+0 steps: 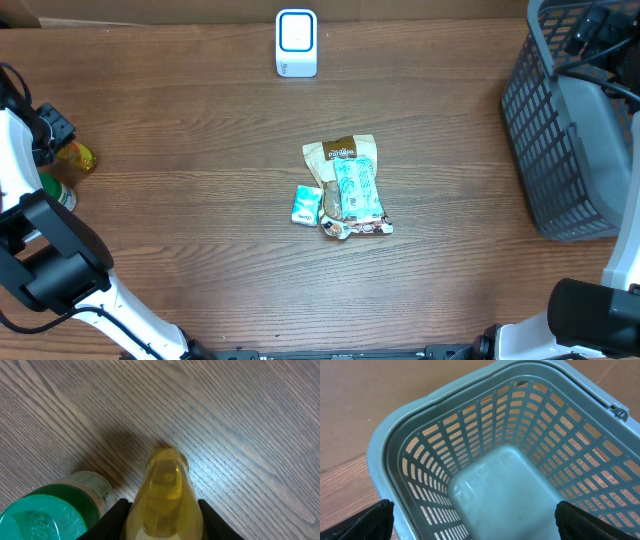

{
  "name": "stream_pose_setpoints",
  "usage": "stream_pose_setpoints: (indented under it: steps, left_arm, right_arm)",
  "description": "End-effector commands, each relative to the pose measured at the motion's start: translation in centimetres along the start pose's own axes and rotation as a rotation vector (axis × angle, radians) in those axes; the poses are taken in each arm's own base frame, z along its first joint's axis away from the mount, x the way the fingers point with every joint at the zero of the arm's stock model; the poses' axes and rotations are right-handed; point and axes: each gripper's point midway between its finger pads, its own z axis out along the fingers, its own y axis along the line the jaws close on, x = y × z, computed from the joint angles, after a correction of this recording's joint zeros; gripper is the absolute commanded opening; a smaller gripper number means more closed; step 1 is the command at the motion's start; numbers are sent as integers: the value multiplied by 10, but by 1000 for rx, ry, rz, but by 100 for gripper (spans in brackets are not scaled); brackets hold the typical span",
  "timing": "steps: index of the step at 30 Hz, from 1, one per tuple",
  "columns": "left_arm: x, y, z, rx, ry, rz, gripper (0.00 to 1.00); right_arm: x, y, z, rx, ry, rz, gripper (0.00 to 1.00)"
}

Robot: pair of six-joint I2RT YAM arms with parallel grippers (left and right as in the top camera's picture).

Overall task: Scan the item barcode
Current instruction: 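Lower the oil bottle onto the table beside the green jar and release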

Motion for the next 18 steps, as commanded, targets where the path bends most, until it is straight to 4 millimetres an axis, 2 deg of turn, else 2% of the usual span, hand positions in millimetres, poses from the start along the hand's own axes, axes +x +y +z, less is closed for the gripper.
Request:
stream_pose_setpoints:
  steps: [1,6,10,15,16,18]
  left_arm:
    - [3,-2,1,7,10,-4,32]
    - [3,-2,1,7,12,-4,33]
    - [5,-1,2,5,18,-4,41]
    - [13,0,11,-1,41,-3,41]
    - [14,0,13,-2,46,-3,42]
    - [15,1,15,-4,52,-2,56]
  right_arm:
    - [-9,-2,-9,5,-32,10,100]
    - [-9,-2,-9,5,-32,10,100]
    - [-9,-2,-9,5,-32,10,100]
    - [-9,-2,-9,5,-32,10,100]
    - [-9,-2,-9,5,-32,10,100]
    - [-9,-2,-9,5,-32,10,100]
